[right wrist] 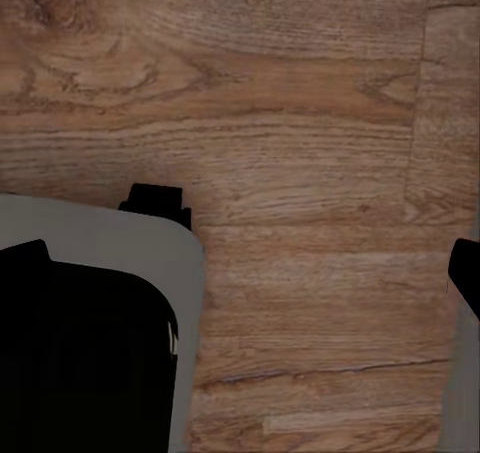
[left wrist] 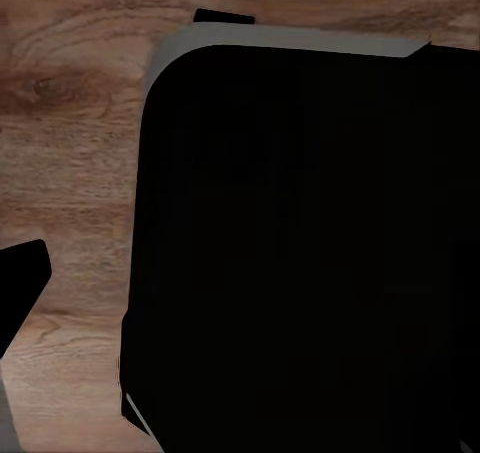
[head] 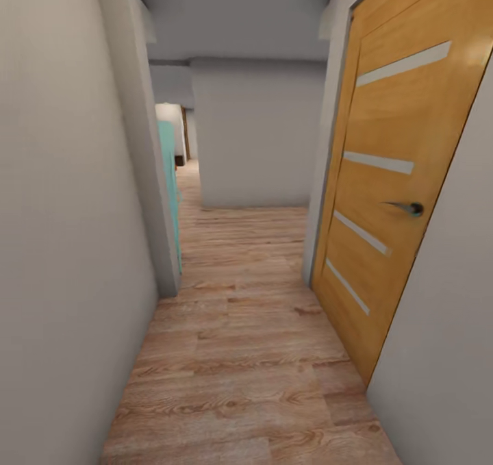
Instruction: Move the two storage containers from the living room to the garage. In the garage, place one container on the floor and stack the other container on top of it (either order is fine).
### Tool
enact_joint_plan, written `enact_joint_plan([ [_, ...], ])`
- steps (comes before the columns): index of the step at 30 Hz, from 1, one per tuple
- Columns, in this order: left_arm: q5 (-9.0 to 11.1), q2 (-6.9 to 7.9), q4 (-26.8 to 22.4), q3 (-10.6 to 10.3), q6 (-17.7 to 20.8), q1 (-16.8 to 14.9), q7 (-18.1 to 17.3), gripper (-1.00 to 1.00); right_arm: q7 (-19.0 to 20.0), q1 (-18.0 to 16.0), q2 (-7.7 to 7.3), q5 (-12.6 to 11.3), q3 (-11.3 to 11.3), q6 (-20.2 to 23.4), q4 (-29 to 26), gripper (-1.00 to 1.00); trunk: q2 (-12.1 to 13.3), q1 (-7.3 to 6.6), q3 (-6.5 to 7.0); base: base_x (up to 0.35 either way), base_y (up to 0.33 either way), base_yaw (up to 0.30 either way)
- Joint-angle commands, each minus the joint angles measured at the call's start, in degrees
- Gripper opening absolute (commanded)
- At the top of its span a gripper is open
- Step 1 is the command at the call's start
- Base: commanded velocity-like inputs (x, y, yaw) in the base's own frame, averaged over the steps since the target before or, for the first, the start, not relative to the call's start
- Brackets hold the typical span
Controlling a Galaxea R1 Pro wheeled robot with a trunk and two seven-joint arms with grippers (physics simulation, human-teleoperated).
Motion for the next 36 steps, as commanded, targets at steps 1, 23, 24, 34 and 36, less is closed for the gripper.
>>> enact_joint_plan([
  [1,0.4,-0.01,0.0,0.3,0.0,0.0,0.0,1.0,0.0,-0.1,0.02,-0.5,0.4,-0.3,0.1,1.0,0.0,0.03,-0.05,0.275,0.0,0.292],
  [23,0.4,-0.1,0.1,0.3,0.1,0.0,0.0,1.0,0.3,-0.1,0.02,-0.1,0.7,-0.2,0.2,1.0,0.0,0.03,-0.05,0.317,0.0,0.082],
  [24,0.4,-0.1,0.1,0.3,0.1,0.0,0.0,1.0,0.2,-0.1,0.02,-0.1,0.8,-0.2,0.2,1.0,0.0,0.03,-0.05,0.32,0.0,0.0],
  [34,0.4,-0.09,0.1,0.2,0.1,0.0,0.0,1.0,0.2,-0.1,0.0,0.1,0.9,-0.3,0.2,1.0,0.0,0.03,-0.05,0.32,0.0,0.0],
  [36,0.4,-0.1,0.1,0.2,0.1,0.0,0.0,1.0,0.2,-0.1,0.01,0.1,0.9,-0.3,0.2,1.0,0.0,0.03,-0.05,0.32,0.0,0.0],
])
